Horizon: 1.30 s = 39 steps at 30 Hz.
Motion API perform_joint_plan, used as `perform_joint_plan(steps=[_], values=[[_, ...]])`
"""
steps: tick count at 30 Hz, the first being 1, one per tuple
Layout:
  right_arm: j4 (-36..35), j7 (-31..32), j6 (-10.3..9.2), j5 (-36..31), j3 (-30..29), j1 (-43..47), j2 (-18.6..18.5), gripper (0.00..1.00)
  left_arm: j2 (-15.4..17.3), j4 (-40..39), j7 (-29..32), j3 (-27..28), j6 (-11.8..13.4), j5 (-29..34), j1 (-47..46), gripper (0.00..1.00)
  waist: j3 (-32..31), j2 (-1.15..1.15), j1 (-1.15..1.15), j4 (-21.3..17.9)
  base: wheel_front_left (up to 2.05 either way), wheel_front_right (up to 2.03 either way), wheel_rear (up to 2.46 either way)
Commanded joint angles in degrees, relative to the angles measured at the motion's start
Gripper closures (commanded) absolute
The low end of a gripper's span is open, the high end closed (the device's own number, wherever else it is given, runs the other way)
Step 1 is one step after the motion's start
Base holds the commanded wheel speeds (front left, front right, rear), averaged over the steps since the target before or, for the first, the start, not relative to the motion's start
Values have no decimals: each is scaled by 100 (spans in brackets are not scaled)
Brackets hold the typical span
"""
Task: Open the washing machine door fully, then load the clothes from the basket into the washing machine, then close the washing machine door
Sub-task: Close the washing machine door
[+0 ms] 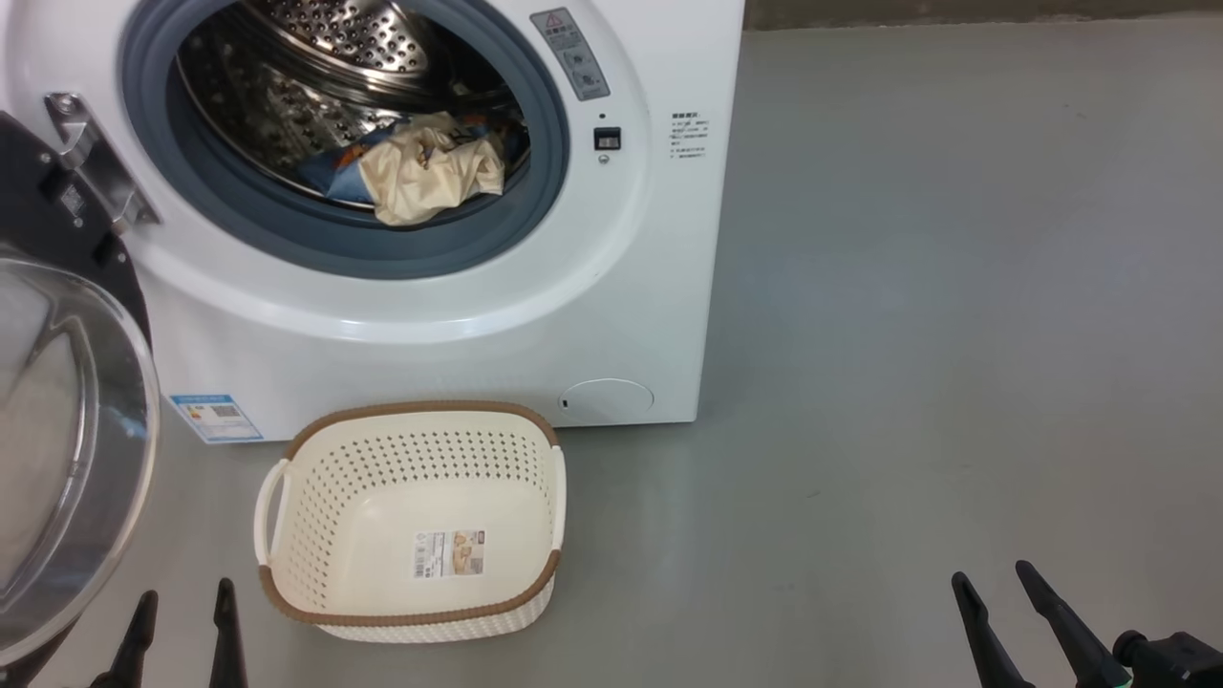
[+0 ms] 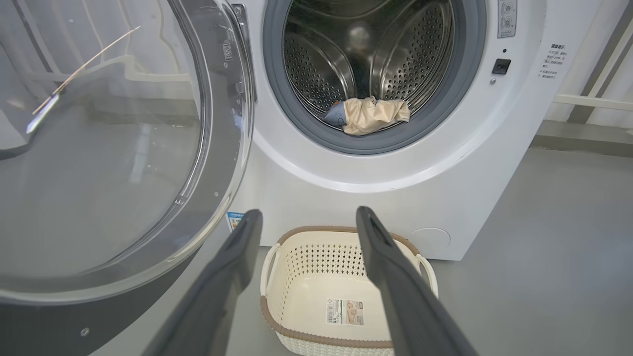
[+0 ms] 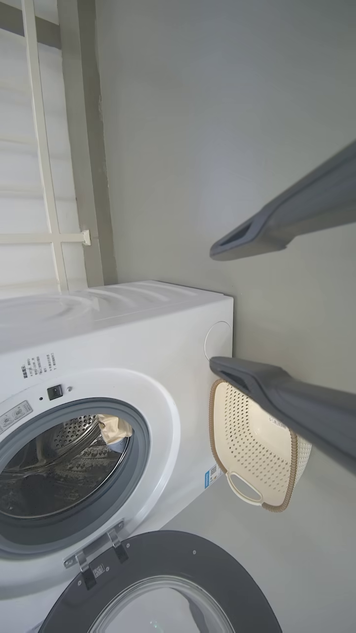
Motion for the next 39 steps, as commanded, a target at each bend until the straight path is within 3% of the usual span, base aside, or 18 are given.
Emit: perform_joint_plan(steps=[1,24,39], values=[[-133,-28,9,-23,153,-107,-157,0,54,-121,-31,189,-18,-46,-176,0,8,0,0,82,0,0,0],[130,-28,9,89,1155,-843,-403,0,-172,-22,-31,410,23,-245,-60,0,96,0,0,1736,0,0,0],[378,-28,9,233,1715,-1316,-665,0,-182,-10,-31,72,256,-710,2,0,135,0,0,2710,0,0,0]])
